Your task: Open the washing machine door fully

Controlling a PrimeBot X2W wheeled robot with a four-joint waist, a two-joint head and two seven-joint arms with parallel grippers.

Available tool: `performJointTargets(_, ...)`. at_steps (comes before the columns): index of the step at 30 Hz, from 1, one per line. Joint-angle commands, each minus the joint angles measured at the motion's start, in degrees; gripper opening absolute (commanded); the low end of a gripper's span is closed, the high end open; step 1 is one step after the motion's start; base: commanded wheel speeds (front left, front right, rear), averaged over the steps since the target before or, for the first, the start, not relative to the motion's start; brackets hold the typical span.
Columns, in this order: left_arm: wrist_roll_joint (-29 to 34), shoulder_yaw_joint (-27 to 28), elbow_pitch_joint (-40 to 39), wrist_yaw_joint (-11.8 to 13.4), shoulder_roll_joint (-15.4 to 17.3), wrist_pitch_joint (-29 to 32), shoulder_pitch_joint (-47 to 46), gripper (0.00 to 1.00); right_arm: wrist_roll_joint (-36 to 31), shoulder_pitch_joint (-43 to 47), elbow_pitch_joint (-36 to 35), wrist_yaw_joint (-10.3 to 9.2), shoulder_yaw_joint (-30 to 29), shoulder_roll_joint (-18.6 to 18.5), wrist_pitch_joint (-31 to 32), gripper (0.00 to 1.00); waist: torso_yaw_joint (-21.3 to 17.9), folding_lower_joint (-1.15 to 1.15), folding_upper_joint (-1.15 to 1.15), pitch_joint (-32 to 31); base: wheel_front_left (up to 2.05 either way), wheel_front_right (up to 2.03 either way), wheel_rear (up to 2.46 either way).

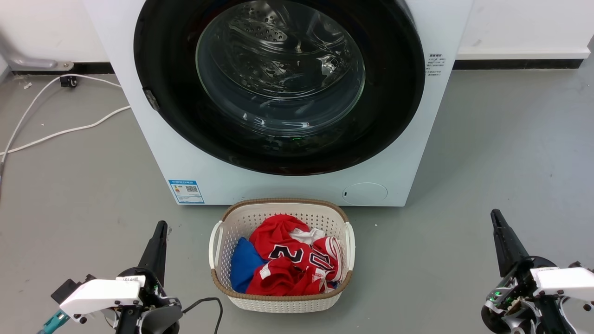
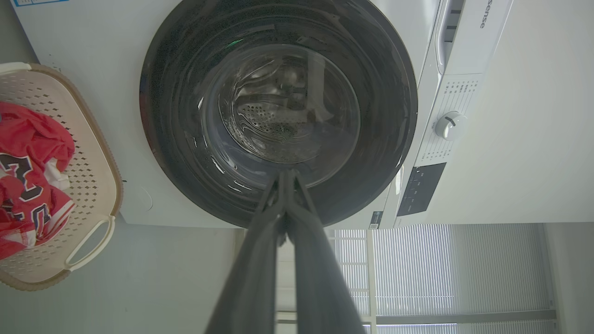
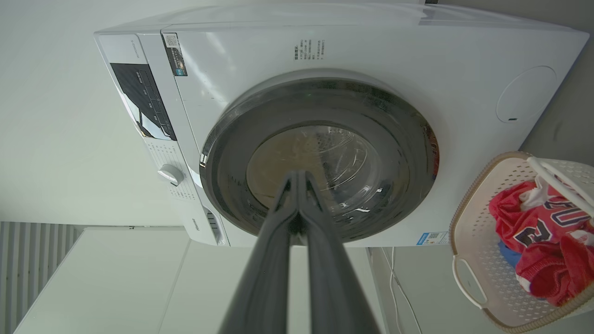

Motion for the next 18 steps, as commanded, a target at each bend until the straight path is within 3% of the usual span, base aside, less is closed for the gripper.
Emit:
performJointTargets(1,0.2,0.0,0.0,-0.2,0.1,0.0,-0.5,0.00,-0.2,-0.6,0.1,0.17,-0.1,0.2,0.2,0.00,0.0,0.00,0.00,0.0,0.00,0.00,0.00)
performJointTargets(14,0.4,0.2,0.1,-0.2,-0.1,0.2,-0.5,0.00,-0.4,-0.6,0.1,0.17,-0.2,0.3,0.3,0.00,0.0,0.00,0.00,0.0,0.00,0.00,0.00)
performJointTargets(15,0.1,0.1,0.0,0.0,-0.1,0.0,0.0,1.00,-0.1,0.0,0.0,0.00,-0.1,0.1,0.2,1.00,0.0,0.00,0.00,0.0,0.00,0.00,0.00)
performJointTargets(18,0.2,-0.4,0.8,0.0,-0.3,-0.2,0.6,1.00,-0.1,0.7,0.6,-0.01,0.0,0.2,0.0,1.00,0.0,0.00,0.00,0.0,0.00,0.00,0.00)
